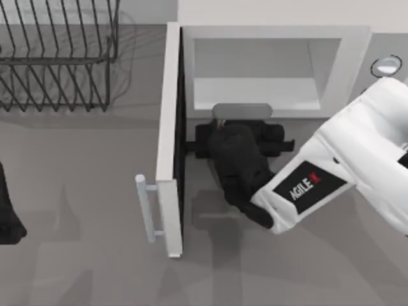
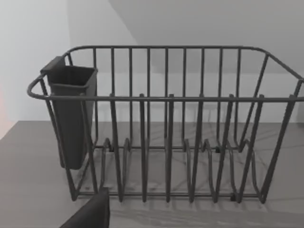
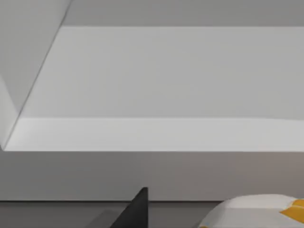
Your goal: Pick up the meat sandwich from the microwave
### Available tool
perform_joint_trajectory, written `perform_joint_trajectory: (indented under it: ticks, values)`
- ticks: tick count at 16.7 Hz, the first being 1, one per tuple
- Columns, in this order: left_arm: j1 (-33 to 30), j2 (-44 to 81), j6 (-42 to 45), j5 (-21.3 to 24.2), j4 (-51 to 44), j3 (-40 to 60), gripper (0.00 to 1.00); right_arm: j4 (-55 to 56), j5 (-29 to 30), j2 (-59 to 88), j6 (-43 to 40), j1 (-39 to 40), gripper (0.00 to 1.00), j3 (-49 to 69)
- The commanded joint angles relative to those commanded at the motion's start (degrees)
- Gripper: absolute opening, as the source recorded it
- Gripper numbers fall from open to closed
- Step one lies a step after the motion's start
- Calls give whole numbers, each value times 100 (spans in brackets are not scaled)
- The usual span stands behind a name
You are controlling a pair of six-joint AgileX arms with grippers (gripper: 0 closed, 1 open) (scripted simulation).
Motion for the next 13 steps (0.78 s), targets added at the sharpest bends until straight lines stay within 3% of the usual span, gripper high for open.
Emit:
perform_joint_trajectory:
  ticks: [8, 13]
  values:
    - [0, 0, 0, 0, 0, 0, 100, -1531, -19, -1523, 12, 3, 0, 0]
    - [0, 0, 0, 0, 0, 0, 100, -1656, -16, -1636, 19, -9, 0, -14]
